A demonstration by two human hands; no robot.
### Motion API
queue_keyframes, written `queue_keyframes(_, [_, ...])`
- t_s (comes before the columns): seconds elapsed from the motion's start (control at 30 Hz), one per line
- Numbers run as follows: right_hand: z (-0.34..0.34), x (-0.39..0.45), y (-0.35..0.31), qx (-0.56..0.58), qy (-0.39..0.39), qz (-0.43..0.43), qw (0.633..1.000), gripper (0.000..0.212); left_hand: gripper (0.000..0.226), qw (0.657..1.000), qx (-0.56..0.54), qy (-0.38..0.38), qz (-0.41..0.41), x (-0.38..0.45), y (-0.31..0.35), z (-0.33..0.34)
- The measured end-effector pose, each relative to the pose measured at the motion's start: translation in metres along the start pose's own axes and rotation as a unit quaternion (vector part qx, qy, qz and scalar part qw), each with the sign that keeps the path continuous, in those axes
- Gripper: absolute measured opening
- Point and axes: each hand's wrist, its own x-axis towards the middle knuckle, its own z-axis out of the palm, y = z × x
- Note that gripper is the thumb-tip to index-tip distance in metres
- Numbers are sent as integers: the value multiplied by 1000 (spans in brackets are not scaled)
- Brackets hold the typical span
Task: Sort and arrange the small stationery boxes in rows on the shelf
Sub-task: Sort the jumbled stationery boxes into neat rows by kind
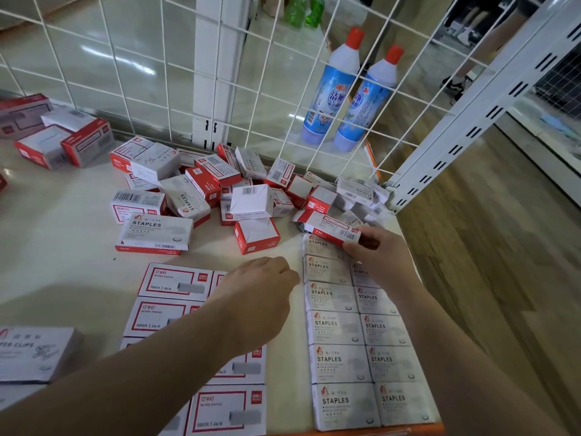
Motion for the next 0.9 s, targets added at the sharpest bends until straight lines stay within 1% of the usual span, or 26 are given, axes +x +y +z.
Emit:
queue_keyframes(0.13, [1,-1,2,-9,9,-2,1000,21,41,1000,7,0,2,1,1,0])
queue_keyframes(0.17, [2,-2,2,-13,11,-3,1000,25,41,1000,8,-1,2,2,1,-1])
queue_keyframes(0.27, [3,-1,2,-16,15,7,1000,50,42,1000,10,3,2,1,2,-2])
queue_keyframes(0.47, [3,-4,-2,-20,40,9,999,60,40,1000,22,-10,4,-6,1,-8])
queue_keyframes(0.6, [6,-14,-7,-37,61,17,997,58,41,999,35,-2,0,-15,0,-12])
queue_keyframes(0.7, [6,-26,-12,-30,75,30,996,53,39,999,43,0,0,-23,1,-14])
queue_keyframes(0.83, [3,-42,-20,-27,74,26,997,42,39,998,61,14,8,-31,0,-16])
queue_keyframes(0.9, [3,-47,-23,-34,66,26,997,41,40,998,65,7,6,-33,0,-18])
